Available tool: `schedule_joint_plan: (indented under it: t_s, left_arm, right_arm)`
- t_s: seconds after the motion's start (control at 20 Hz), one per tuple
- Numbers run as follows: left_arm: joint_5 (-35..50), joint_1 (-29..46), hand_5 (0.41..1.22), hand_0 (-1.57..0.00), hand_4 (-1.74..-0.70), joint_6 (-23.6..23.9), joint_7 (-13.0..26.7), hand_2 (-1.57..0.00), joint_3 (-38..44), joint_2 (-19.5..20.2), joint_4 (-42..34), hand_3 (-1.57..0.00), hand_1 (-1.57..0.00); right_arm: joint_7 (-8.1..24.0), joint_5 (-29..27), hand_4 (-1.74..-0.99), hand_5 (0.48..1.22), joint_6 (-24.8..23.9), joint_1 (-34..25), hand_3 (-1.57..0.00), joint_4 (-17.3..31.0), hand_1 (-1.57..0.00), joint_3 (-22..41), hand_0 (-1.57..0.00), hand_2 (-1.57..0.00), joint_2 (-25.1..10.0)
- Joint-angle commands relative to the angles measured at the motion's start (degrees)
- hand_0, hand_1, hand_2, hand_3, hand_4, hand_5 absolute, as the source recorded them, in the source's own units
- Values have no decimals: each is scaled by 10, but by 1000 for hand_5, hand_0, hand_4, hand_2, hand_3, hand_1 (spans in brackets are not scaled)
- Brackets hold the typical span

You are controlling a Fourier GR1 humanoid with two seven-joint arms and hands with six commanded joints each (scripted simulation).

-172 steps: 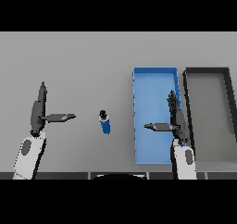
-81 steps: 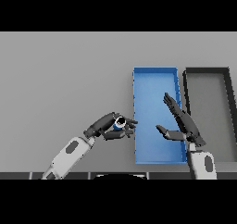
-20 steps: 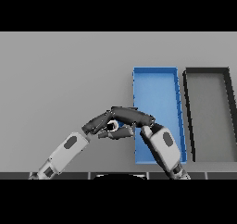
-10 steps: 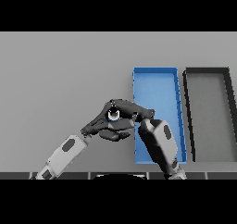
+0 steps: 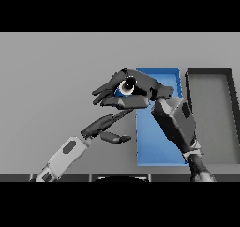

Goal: Pick up the blue pipe and place it into the blue bin.

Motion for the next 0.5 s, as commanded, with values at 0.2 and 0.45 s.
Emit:
schedule_joint_plan:
  t_s: [0.2,0.45]
  left_arm:
    - [1,5,484,1,-850,0,5,1,1,9,-14,1,1]
    - [-9,11,467,1,-827,13,7,1,5,20,-24,1,1]
  right_arm:
    - [-29,58,-1498,1221,-40,-67,-1571,98,-1571,-68,-1571,-1571,-47]
    - [-20,112,-1499,1221,-39,-39,-1571,202,-1571,-116,-1571,-1571,-93]
